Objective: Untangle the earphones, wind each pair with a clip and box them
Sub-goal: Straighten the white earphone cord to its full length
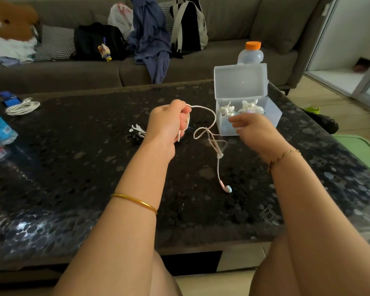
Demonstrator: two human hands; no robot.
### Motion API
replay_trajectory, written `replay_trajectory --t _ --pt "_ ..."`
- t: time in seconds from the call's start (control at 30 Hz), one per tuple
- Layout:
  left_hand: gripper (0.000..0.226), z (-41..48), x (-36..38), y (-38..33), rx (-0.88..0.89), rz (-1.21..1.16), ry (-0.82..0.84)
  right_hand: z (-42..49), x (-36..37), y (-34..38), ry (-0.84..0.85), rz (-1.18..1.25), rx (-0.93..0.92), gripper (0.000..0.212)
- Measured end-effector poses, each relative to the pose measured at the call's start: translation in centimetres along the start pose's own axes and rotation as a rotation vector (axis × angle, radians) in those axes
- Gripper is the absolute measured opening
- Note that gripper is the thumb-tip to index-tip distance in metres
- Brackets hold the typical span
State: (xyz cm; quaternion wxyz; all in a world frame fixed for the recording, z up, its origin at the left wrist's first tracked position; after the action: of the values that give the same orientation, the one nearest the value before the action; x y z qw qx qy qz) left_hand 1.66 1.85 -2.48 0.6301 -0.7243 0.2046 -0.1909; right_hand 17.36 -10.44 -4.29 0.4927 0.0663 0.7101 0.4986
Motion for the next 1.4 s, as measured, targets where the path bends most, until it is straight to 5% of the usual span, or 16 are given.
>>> replay_trajectory --t 0.2,0.43,0.53,0.67,0.77,0.9,1.03,1.17,1.3,1.4 --pt "0.027 -0.4 1.8 0.2 0.021 0.109 0.129 -1.1 1.3 3.8 0.103 0.436 -0.175 0.033" --pt "0.027 -0.5 2.8 0.3 0.033 0.135 0.216 -1.6 2.6 5.5 0.091 0.115 -0.324 0.032" --pt "0.027 -0.5 2.9 0.5 0.011 0.114 0.225 -1.6 2.7 5.4 0.088 0.164 -0.309 0.010" --pt "0.027 -1.0 3.5 1.5 -0.155 -0.171 0.299 -1.4 3.5 3.8 0.184 0.454 -0.130 0.023" --pt "0.027 -1.3 4.0 2.1 -0.269 -0.484 0.293 -2.0 5.0 3.3 0.335 0.377 -0.057 0.024" --pt "0.021 -0.3 2.7 1.6 -0.172 -0.606 0.151 -3.6 6.9 3.6 0.533 0.272 -0.039 0.020" --pt "0.013 0.0 -0.1 -0.4 0.183 -0.292 -0.085 -5.4 8.0 4.8 0.706 0.250 -0.084 0.019" --pt "0.015 -1.2 0.2 -4.0 0.684 0.591 -0.148 -5.2 6.6 5.1 0.646 0.264 -0.108 0.015" --pt "0.024 -0.9 2.8 -2.2 0.556 0.926 0.162 -2.4 1.2 3.4 0.189 0.312 -0.088 0.011" --pt "0.020 -1.1 3.4 -2.1 0.537 1.030 0.174 -2.0 -0.3 1.7 0.094 0.351 -0.008 0.007"
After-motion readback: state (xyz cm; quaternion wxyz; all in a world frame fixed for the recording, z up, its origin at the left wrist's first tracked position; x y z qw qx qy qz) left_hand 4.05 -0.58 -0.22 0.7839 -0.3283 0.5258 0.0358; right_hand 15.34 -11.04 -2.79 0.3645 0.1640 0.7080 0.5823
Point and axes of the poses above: each hand's wrist, its own z-axis towards the middle knuckle, its own x-axis out of the palm, y = z × x, the point moved 10 cm from there along z, towards the middle knuckle, and after that the axes turned 2 degrees about x, right-handed, at the moved point
